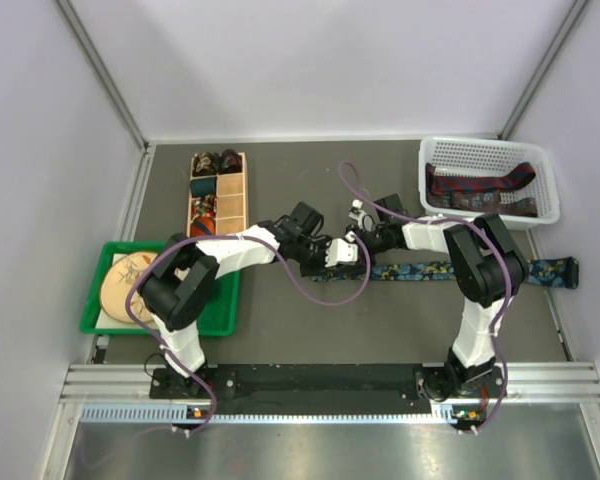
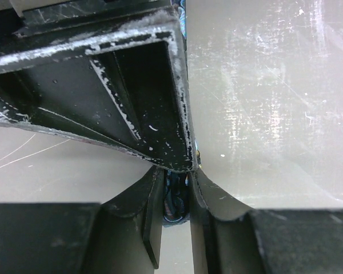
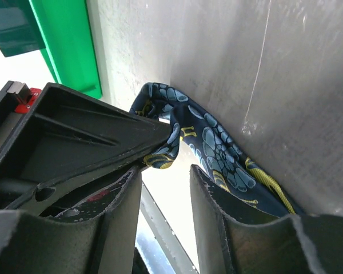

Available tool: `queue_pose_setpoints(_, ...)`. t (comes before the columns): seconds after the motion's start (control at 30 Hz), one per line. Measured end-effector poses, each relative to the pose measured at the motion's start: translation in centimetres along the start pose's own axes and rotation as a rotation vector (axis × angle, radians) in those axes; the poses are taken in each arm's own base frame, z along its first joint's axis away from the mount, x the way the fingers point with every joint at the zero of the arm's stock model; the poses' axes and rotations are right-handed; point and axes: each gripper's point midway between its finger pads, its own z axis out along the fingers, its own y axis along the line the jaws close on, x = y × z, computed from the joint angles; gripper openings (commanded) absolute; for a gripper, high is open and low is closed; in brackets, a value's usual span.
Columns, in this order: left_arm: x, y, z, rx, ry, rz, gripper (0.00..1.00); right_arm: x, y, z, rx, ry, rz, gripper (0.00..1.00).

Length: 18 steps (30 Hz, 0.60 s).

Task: Roll the ties
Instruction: Roll the tie at the center of the board.

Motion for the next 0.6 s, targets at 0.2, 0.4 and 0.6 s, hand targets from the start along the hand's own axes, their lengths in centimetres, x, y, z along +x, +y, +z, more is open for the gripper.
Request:
queue_pose_setpoints(0.2, 0.1, 0.1, 0.0, -0.001, 0.0, -0.002, 0.26, -0.5, 0.3, 0.2, -0.037, -0.005, 0.025, 0.36)
queue_pose_setpoints(0.4, 0.2, 0.4, -0.2, -0.009, 0.0, -0.008, 0.25, -1.0, 0.5, 0.5, -0.077, -0.006, 0.062, 0.35)
queue_pose_setpoints(0.6, 0.3, 0.6, -0.3, -0.015, -0.006, -0.014, 0.24, -1.3, 0.5, 0.5, -0.102, -0.004, 0.096, 0.27)
